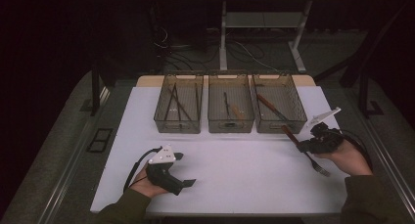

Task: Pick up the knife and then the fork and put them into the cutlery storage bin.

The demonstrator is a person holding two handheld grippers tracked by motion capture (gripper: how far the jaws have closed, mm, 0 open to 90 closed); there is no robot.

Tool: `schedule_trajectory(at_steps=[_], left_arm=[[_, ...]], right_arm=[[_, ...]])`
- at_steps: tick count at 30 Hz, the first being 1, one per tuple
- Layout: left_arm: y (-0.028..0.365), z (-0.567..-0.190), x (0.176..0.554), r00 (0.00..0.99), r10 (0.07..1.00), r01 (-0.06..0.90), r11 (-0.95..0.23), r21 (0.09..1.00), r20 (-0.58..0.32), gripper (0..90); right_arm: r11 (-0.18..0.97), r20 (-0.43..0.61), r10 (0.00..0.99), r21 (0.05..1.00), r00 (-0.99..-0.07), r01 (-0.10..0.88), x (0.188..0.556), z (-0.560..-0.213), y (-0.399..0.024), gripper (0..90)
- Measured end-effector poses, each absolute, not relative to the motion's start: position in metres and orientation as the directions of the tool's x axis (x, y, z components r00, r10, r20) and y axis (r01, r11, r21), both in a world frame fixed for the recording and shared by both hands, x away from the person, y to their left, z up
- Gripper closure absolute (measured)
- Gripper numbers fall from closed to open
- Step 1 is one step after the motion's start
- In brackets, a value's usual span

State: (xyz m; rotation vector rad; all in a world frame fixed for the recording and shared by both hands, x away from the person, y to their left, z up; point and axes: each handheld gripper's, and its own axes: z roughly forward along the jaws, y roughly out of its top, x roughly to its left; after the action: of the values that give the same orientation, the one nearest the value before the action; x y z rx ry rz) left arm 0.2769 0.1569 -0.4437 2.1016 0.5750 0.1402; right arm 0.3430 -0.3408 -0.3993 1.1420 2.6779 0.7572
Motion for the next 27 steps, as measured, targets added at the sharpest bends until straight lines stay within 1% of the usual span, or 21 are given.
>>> schedule_trajectory(at_steps=[9,14,18,22,27], left_arm=[[0.157,-0.444,0.277,0.885,0.451,0.346,-0.466,0.814,-0.118,0.0],[0.157,-0.443,0.277,0.885,0.451,0.345,-0.466,0.815,-0.117,0.0],[0.157,-0.443,0.277,0.885,0.451,0.345,-0.467,0.814,-0.117,0.0],[0.157,-0.444,0.277,0.885,0.451,0.346,-0.467,0.814,-0.117,0.0],[0.157,-0.444,0.277,0.884,0.452,0.348,-0.467,0.813,-0.119,0.0]], right_arm=[[0.5,0.079,0.744,0.593,-0.663,0.631,0.341,-0.394,-0.351,77.7],[0.454,0.056,0.763,0.664,-0.645,0.595,0.339,-0.389,-0.356,77.7],[0.386,0.077,0.782,0.72,-0.618,0.577,0.337,-0.384,-0.363,77.7],[0.335,0.104,0.788,0.755,-0.607,0.564,0.335,-0.382,-0.369,77.7],[0.277,0.102,0.81,0.801,-0.577,0.531,0.333,-0.377,-0.375,77.7]])
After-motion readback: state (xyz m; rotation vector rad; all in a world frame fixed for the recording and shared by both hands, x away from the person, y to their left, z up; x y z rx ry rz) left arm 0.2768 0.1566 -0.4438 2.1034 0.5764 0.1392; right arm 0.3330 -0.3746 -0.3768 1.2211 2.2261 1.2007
